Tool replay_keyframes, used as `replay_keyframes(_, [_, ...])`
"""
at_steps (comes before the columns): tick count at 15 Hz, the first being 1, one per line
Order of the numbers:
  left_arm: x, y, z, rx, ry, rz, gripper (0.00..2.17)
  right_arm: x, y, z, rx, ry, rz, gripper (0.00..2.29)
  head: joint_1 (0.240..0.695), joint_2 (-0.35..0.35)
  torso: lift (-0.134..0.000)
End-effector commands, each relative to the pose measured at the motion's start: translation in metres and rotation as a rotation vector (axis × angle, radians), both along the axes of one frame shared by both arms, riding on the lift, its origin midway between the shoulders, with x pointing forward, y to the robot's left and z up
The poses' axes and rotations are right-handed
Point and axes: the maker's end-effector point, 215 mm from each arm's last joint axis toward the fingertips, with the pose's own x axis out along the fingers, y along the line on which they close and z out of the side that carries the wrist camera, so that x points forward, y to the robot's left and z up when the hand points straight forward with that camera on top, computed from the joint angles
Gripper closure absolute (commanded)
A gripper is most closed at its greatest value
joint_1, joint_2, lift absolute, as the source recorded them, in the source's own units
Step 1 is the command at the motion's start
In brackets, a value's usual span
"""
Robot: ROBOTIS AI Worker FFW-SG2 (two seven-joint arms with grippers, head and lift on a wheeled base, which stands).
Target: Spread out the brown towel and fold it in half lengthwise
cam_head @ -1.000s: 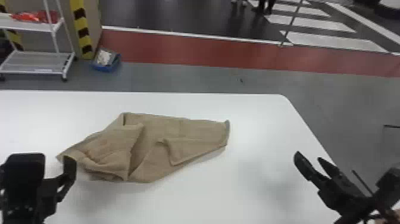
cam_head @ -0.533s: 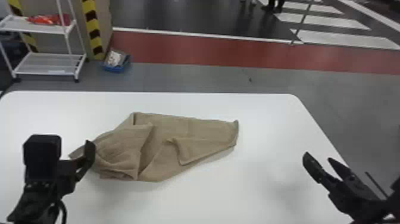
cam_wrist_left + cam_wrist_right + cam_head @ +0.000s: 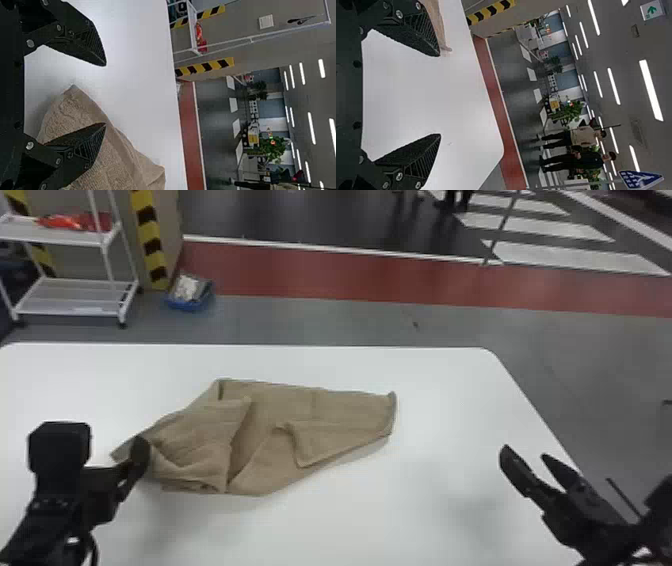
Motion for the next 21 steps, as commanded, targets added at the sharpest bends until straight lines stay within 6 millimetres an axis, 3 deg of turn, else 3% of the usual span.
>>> replay_keyframes(1, [0.001, 0.007, -0.004, 0.019, 0.01, 0.007, 0.42, 0.002, 0.007, 0.0, 0.006, -0.004, 0.01, 0.18, 0.695, -0.182, -0.125])
replay_keyframes(5, [-0.006, 0.007, -0.026, 0.011, 0.094, -0.011, 0.42, 0.002, 0.007, 0.0, 0.006, -0.004, 0.01, 0.18, 0.695, -0.164, -0.125])
replay_keyframes(11, [-0.005, -0.006, -0.026, 0.002, 0.093, -0.049, 0.42, 0.003, 0.007, 0.002, 0.006, -0.008, 0.009, 0.18, 0.695, -0.177, -0.125])
replay_keyframes(13, [-0.004, -0.006, -0.026, 0.004, 0.094, -0.054, 0.7, 0.003, 0.007, 0.002, 0.005, -0.007, 0.009, 0.18, 0.695, -0.18, -0.125])
replay_keyframes(14, [-0.004, -0.007, -0.026, 0.003, 0.094, -0.059, 0.71, 0.004, 0.006, 0.002, 0.005, -0.008, 0.008, 0.18, 0.695, -0.18, -0.125])
replay_keyframes(15, [-0.003, -0.007, -0.025, 0.003, 0.093, -0.061, 0.97, 0.005, 0.006, 0.002, 0.005, -0.01, 0.007, 0.18, 0.695, -0.182, -0.125])
replay_keyframes(18, [-0.006, -0.007, -0.029, 0.002, 0.112, -0.057, 0.94, 0.008, 0.006, 0.004, 0.003, -0.013, 0.006, 0.18, 0.695, -0.183, -0.125])
replay_keyframes(21, [-0.016, -0.004, -0.041, 0.001, 0.172, -0.05, 0.72, 0.011, 0.005, 0.005, 0.0, -0.016, 0.003, 0.18, 0.695, -0.182, -0.125])
